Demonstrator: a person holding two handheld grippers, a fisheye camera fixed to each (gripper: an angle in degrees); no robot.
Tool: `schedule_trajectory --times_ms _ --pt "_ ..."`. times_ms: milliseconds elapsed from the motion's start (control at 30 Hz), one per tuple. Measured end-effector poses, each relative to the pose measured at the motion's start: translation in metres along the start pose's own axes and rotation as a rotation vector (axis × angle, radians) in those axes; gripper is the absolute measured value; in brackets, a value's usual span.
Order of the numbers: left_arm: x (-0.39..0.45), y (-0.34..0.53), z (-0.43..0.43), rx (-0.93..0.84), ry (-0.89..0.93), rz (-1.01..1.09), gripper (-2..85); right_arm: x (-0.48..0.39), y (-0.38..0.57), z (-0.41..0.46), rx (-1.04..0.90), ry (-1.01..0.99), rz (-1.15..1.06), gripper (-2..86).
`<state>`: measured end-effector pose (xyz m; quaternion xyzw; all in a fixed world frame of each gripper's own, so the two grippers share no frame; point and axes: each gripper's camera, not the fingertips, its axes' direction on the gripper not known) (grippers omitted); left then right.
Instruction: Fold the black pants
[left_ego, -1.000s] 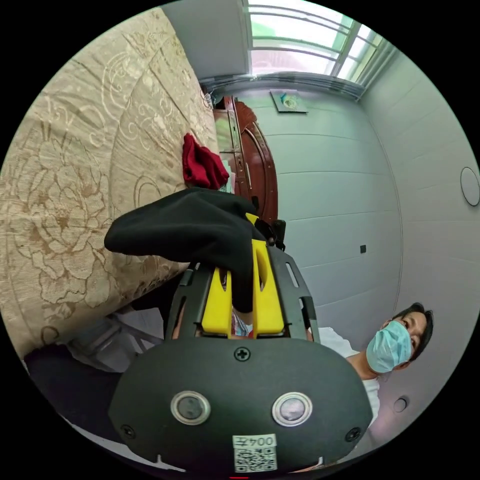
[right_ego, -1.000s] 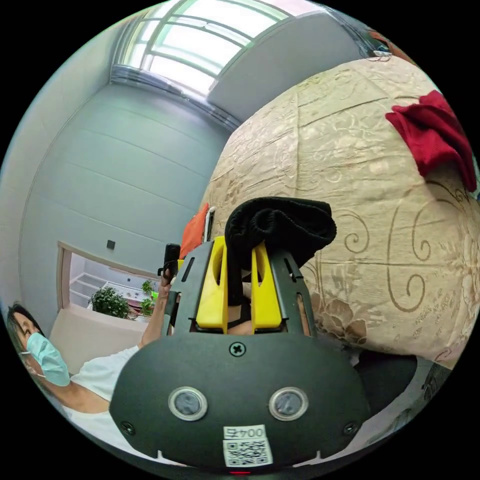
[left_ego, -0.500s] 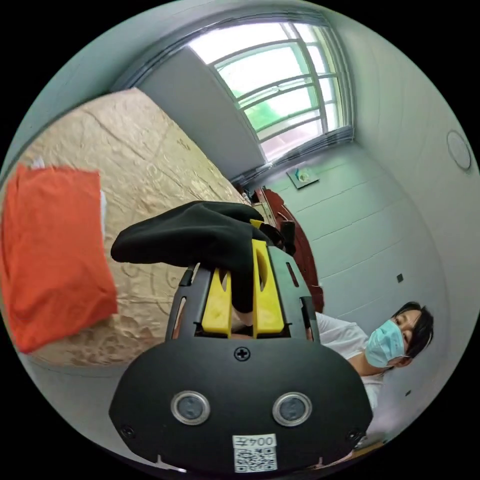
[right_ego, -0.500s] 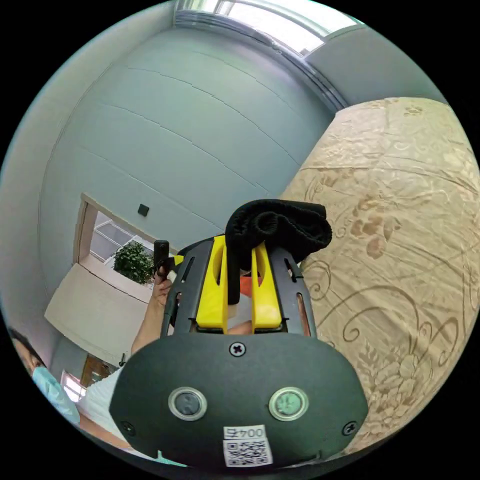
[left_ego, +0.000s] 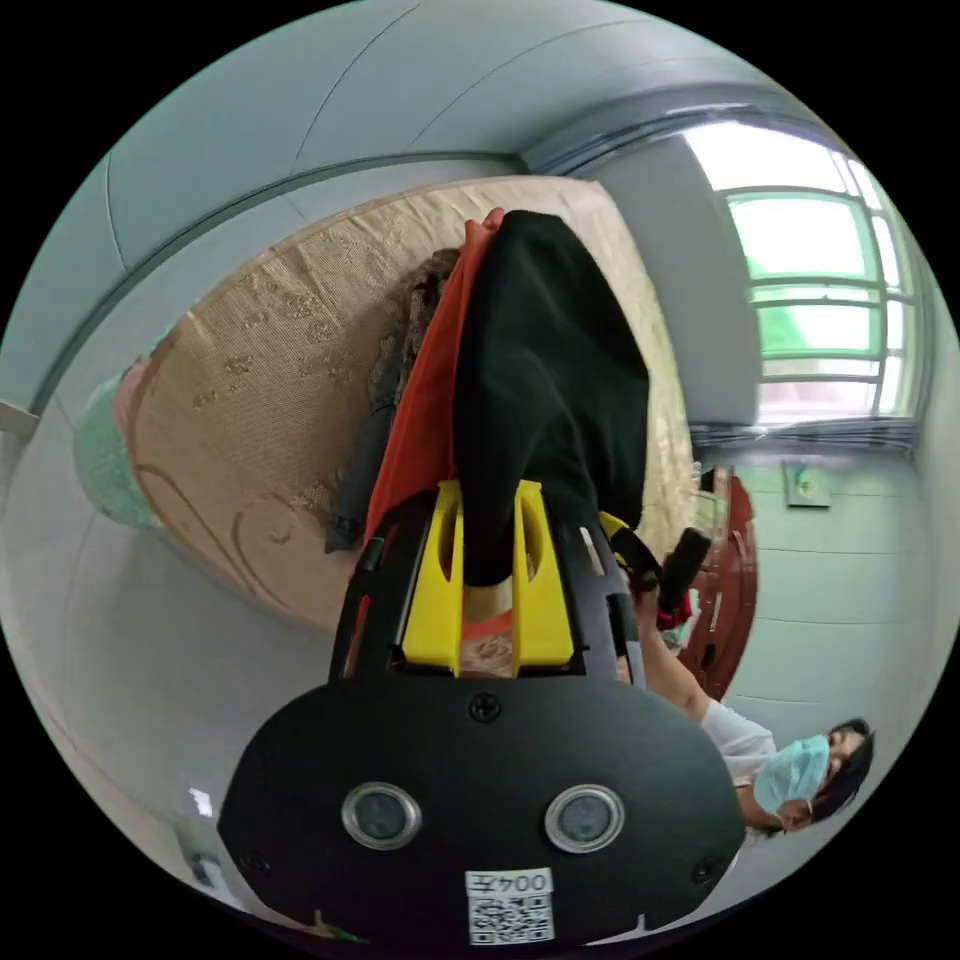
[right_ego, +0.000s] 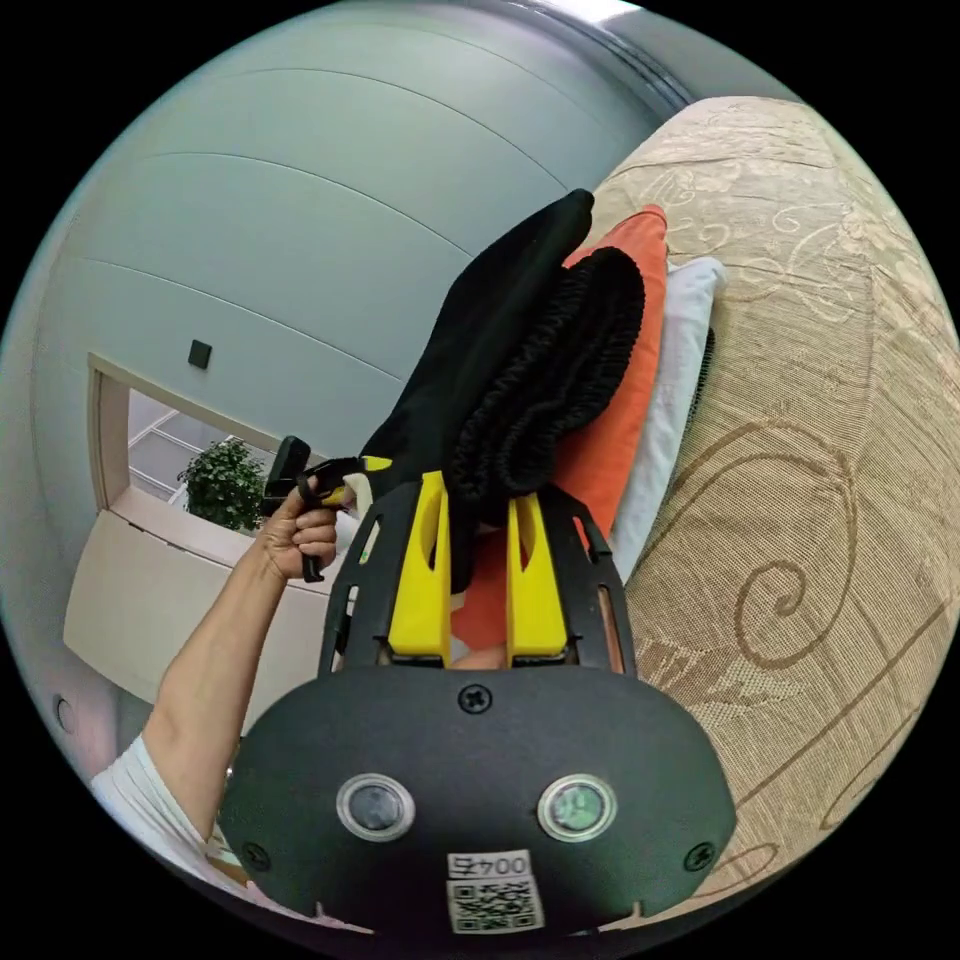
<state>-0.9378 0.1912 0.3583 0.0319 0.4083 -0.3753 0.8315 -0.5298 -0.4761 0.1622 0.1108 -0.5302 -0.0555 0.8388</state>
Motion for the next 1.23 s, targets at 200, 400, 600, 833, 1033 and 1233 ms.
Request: schedule_trajectory --times_ms 200,400,600,833,1033,1233 --pt "-0.016 0.057 -0.089 0.244 0.137 0.047 5.6 0.002 0.011 -0.061 0.018 0.031 -0.013 10.1" --pt "0.076 0.065 -0.057 0.209 0.103 0.345 1.6 -0.035 0.015 -0.074 0.150 0.043 -0.160 6.2" --pt "0.029 0.087 0.007 0.297 0.068 0.057 0.6 -0.037 0.024 -0.086 0.022 0.113 -0.112 1.5" --pt "0.115 0.213 0.032 0.447 0.424 0.468 0.7 -0.002 0.170 -0.275 0.272 0.194 -0.145 1.0" --pt "0.146 0.332 0.227 0.211 0.772 0.338 0.7 0.098 0.385 -0.453 0.475 0.306 0.250 0.4" --pt "0.206 0.434 0.423 -0.039 0.619 0.265 0.7 0.179 0.549 -0.630 0.884 0.363 0.649 10.5"
